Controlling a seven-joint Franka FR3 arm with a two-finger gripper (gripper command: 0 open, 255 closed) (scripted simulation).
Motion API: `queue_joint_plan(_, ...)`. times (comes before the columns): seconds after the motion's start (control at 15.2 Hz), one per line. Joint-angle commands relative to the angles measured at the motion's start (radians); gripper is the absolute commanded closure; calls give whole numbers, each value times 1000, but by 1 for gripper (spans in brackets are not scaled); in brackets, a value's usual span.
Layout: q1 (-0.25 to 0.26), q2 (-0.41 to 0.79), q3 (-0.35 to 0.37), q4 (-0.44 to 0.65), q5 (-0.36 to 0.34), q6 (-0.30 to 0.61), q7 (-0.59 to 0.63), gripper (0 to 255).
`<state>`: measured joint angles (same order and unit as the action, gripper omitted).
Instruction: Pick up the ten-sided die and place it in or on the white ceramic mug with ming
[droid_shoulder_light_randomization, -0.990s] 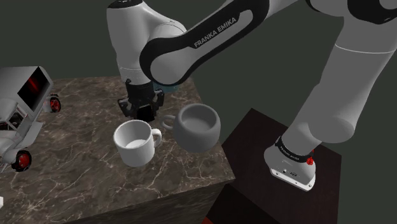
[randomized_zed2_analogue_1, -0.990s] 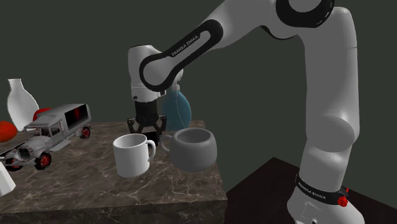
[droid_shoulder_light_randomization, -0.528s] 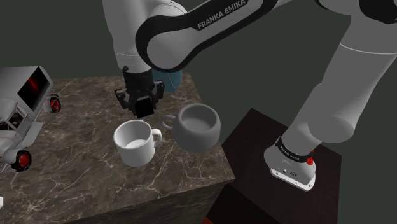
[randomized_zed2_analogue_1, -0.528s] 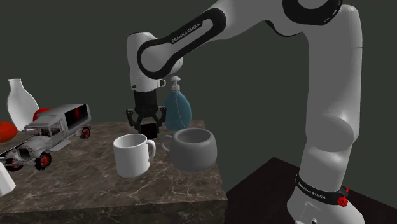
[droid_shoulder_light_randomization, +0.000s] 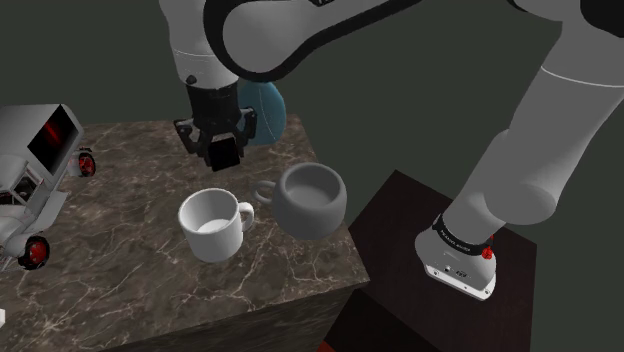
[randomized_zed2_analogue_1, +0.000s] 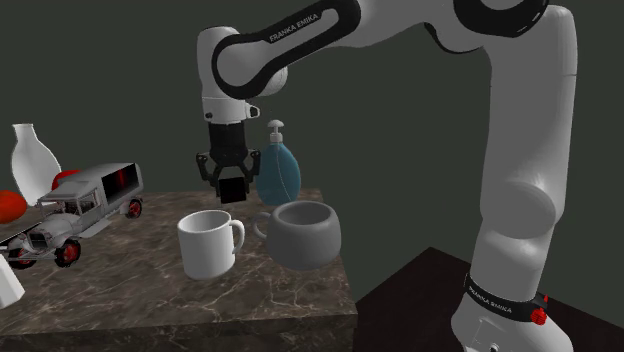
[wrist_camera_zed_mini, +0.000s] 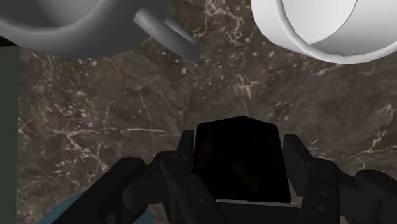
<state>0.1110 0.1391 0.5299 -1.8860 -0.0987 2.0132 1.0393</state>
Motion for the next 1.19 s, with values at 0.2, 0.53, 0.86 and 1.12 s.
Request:
queue_joint_plan(0.2,0,-16,3,51,11,-65,-7,255)
queue_joint_plan(0.53,-1,-28,4,105,19,-130,-13,255)
queue_joint_plan(0.86,-8,-80,5,91,47,-159,-28,255)
queue_joint_plan(1.12,-19,-265,-6,-99,145,-129,-80,255)
